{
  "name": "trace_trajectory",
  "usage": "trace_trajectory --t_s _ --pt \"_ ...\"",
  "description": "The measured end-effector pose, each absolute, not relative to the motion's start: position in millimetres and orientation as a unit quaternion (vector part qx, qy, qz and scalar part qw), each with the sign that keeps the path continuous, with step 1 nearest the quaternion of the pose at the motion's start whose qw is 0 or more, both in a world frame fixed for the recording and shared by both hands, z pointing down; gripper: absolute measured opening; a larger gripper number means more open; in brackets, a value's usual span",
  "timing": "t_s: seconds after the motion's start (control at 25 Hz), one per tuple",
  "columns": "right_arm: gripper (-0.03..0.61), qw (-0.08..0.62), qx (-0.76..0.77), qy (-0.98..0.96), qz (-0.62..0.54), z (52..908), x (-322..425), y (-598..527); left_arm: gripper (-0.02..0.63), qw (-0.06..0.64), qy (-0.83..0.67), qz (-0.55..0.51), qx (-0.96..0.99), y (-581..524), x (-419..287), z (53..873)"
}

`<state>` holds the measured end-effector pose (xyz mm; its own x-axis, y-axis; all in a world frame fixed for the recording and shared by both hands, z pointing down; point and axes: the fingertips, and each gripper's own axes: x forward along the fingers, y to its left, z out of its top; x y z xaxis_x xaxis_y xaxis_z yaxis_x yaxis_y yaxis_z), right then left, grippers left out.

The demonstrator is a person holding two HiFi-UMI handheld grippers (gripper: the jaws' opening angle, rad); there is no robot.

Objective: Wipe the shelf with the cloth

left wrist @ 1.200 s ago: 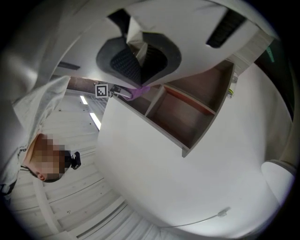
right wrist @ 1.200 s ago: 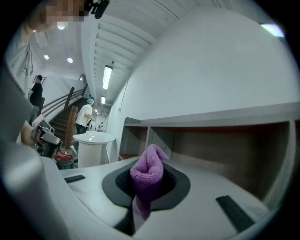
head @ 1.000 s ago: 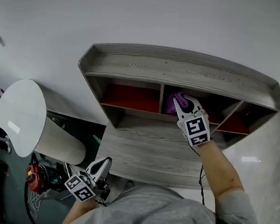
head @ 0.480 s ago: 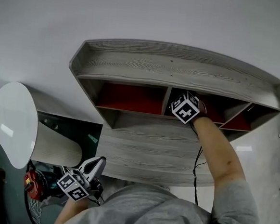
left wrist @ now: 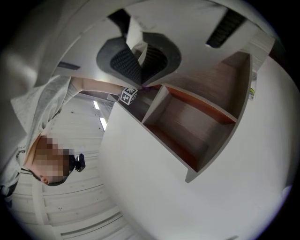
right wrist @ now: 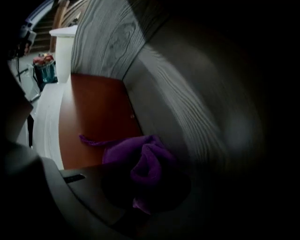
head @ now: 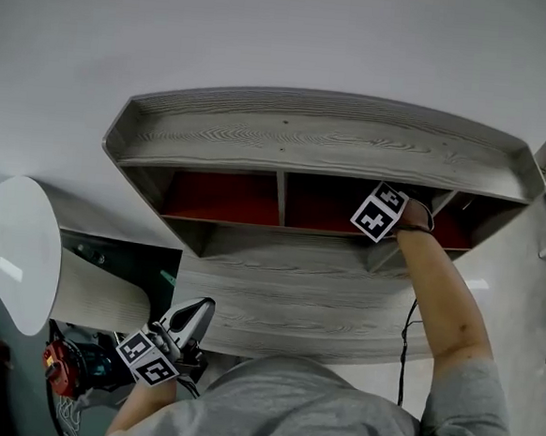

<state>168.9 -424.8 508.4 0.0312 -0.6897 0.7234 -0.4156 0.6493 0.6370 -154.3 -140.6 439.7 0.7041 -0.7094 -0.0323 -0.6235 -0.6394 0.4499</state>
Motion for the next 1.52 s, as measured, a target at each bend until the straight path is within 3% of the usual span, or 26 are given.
trace_trajectory --t_s 0.2,0.36,0.48,0.68,0.84,1.16,1.52 --pt "0.041 0.750 0.381 -0.513 -0.169 513 217 -422 0.035 0.212 -0.360 -0.118 0.901 -142 -147 441" --pt "0.041 0.775 0.367 -0.489 -0.162 520 223 -425 0.035 0.213 -0.363 -0.131 0.898 -140 -161 440" --pt "0.041 0.696 0.396 -0.576 -0.164 496 182 -416 0.035 0.215 -0.368 -0.137 0.894 -136 -179 441" --pt "0.043 0.424 0.329 -0.836 -0.116 450 16 -355 0.035 0.219 -0.375 -0.146 0.889 -136 -208 442" --pt "0.040 0.361 0.285 -0.885 -0.072 468 -27 -338 0.035 0.216 -0.376 -0.146 0.889 -135 -221 440" --pt "0.044 0.421 0.285 -0.857 -0.078 504 -22 -333 0.035 0.225 -0.373 -0.125 0.891 -138 -207 442" --pt "0.043 0.570 0.405 -0.710 -0.079 514 176 -337 0.035 0.216 -0.340 -0.120 0.907 -147 -139 436"
